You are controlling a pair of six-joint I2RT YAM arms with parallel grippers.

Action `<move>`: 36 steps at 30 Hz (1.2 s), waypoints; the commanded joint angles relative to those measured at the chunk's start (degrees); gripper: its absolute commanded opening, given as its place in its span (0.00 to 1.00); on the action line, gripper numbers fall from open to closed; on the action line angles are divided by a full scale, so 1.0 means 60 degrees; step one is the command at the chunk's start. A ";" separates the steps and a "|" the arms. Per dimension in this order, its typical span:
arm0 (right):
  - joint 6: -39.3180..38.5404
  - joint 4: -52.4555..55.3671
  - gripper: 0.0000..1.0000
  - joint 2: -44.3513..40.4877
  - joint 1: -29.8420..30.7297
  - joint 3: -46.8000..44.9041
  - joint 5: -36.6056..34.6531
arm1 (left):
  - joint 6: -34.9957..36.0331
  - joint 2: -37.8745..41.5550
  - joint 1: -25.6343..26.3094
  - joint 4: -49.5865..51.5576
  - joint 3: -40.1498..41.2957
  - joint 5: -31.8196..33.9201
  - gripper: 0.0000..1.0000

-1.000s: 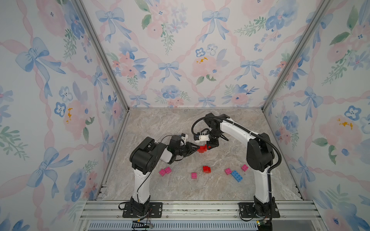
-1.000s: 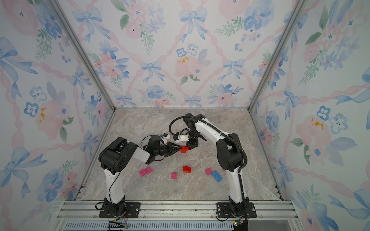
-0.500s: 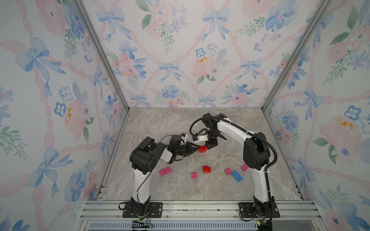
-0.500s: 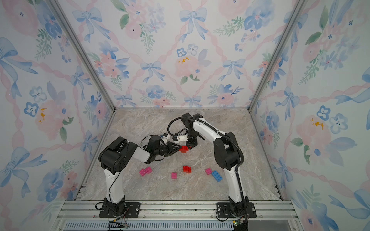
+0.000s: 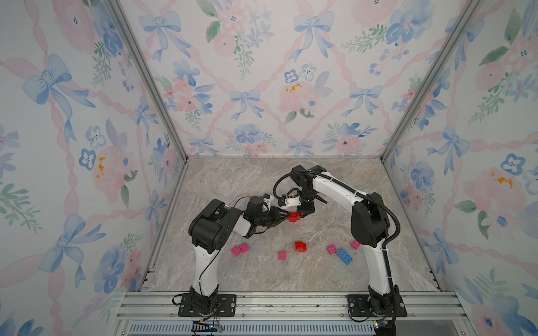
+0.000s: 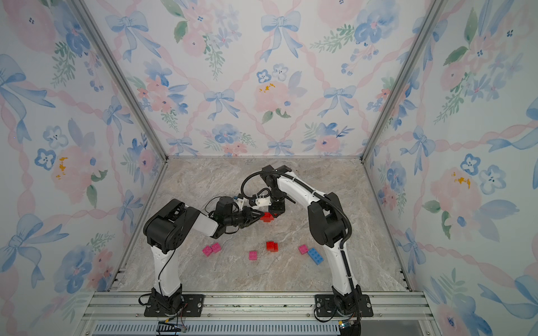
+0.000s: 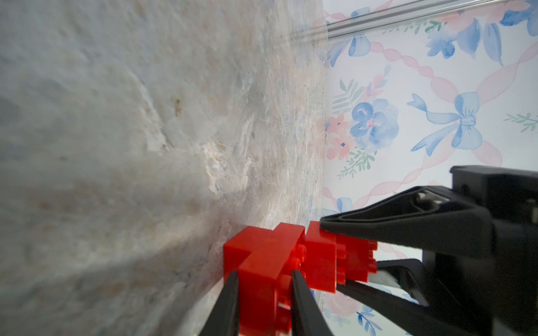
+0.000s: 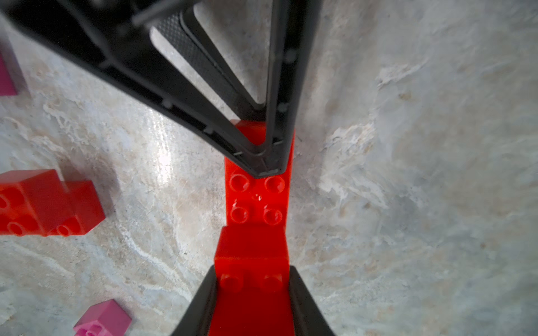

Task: Assemble the letter v with lego
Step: Assemble the lego brick with the lego brick.

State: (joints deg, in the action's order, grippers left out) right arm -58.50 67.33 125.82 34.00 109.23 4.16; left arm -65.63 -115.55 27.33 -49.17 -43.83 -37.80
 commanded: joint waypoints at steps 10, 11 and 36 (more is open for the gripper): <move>0.0505 0.0859 0.00 0.0418 0.0120 0.0101 -0.0612 | 0.0248 -0.0209 0.0020 0.0636 0.0024 0.0200 0.22; 0.0521 0.0865 0.00 0.0417 0.0117 0.0116 -0.0657 | 0.0252 -0.0198 0.0022 0.0629 0.0033 0.0199 0.22; 0.1047 0.0851 0.00 0.0776 0.0308 0.0282 -0.1075 | 0.0252 -0.0162 0.0034 0.0632 0.0149 0.0320 0.21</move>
State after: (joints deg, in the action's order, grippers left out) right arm -53.74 69.69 127.52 35.35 111.37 -0.43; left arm -65.60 -115.55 27.44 -49.17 -43.83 -37.58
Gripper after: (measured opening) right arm 0.339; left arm 0.272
